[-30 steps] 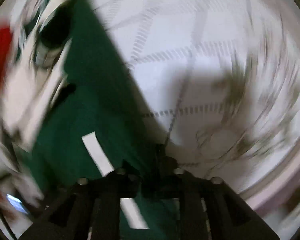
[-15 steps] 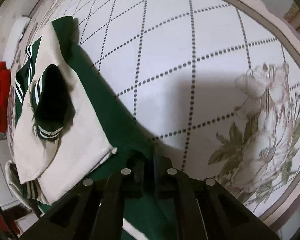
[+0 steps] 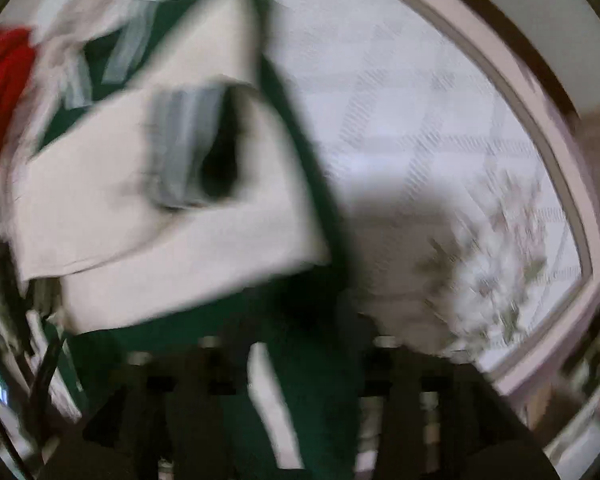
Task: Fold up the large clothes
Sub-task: 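Press the folded jacket flat with both tools and release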
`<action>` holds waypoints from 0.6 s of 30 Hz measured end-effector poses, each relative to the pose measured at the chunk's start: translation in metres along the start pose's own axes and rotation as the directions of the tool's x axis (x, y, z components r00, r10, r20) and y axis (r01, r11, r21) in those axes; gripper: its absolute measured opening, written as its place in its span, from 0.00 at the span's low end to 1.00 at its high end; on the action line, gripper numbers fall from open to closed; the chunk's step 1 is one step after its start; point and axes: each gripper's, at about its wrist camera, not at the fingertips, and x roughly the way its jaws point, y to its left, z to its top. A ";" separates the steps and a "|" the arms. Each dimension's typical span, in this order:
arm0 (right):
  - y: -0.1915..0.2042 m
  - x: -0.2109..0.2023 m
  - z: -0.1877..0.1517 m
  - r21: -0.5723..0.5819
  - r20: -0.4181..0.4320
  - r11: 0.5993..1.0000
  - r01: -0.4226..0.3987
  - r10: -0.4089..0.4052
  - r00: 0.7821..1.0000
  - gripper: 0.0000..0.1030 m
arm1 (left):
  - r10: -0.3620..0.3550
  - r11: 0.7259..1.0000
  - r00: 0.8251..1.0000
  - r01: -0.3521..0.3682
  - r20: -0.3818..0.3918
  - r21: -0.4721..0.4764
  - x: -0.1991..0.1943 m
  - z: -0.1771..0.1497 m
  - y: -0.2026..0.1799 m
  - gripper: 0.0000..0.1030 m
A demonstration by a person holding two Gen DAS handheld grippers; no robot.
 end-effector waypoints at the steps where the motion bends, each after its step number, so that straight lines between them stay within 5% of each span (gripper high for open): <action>1: 0.022 -0.004 0.001 -0.047 0.019 0.999 -0.024 0.024 1.000 0.55 | -0.001 1.000 1.000 0.001 0.009 0.004 0.005 0.007 -0.003 1.00; 3: 0.063 0.000 0.007 -0.141 0.033 0.987 -0.071 0.076 0.997 0.55 | 0.002 1.000 1.000 -0.002 0.005 0.000 0.016 0.019 -0.007 0.92; 5: 0.114 0.017 0.016 -0.235 0.023 0.966 -0.104 0.113 0.993 0.55 | -0.049 0.998 0.999 0.049 -0.006 -0.030 0.025 0.029 -0.005 0.65; 7: 0.151 0.027 0.043 -0.323 0.006 0.937 -0.137 0.147 0.989 0.55 | -0.164 0.979 0.987 0.162 -0.001 -0.125 0.030 0.035 0.005 0.20; 11: 0.219 0.070 0.040 -0.543 -0.029 0.831 -0.119 0.123 0.992 0.76 | -0.265 0.923 0.964 0.253 -0.002 -0.291 0.037 0.036 0.028 0.17; 15: 0.282 0.109 0.017 -0.767 0.036 0.639 0.049 -0.033 0.999 0.83 | -0.328 0.867 0.945 0.304 0.007 -0.394 0.043 0.029 0.043 0.17; 17: 0.299 0.117 0.009 -0.810 0.114 0.573 0.126 -0.057 0.992 0.61 | -0.346 0.852 0.938 0.317 0.006 -0.417 0.045 0.029 0.044 0.16; 18: 0.305 0.115 0.009 -0.809 0.144 0.573 0.135 -0.030 0.989 0.15 | -0.354 0.843 0.935 0.322 0.005 -0.430 0.046 0.028 0.046 0.16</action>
